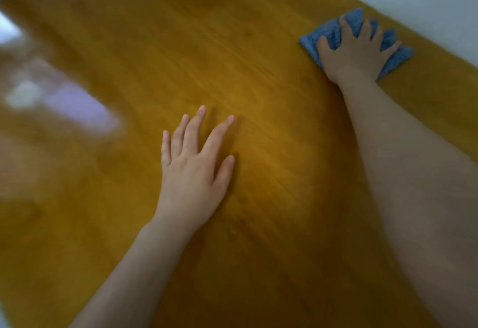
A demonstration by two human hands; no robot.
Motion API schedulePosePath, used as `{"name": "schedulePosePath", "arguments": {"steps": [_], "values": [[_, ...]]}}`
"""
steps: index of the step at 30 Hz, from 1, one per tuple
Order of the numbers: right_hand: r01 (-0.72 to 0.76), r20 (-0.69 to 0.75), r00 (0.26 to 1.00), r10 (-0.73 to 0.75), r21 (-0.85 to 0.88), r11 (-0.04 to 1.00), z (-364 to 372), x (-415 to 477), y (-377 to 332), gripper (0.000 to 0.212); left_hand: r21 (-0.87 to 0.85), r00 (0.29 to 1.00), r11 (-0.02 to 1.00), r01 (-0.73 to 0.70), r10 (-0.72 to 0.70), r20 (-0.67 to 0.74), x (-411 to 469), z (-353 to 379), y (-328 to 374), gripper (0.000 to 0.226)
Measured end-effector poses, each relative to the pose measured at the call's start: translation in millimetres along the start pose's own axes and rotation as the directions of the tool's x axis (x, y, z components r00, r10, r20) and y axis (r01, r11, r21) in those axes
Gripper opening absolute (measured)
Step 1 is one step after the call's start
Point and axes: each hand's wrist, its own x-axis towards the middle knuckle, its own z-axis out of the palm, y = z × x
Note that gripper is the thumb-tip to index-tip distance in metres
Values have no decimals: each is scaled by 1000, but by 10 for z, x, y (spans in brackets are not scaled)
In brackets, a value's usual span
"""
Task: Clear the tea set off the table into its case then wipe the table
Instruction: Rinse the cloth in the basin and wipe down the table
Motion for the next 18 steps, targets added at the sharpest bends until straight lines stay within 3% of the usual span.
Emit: {"name": "schedulePosePath", "arguments": {"steps": [13, 18], "values": [[225, 32, 973, -227, 45, 973, 118, -1766, -930, 68, 15, 992, 996, 93, -92, -84, -587, -352, -488, 56], [303, 21, 952, -305, 75, 950, 178, -2722, -1335, 65, 22, 991, 991, 134, -133, -30, -1015, -513, -799, 54]]}}
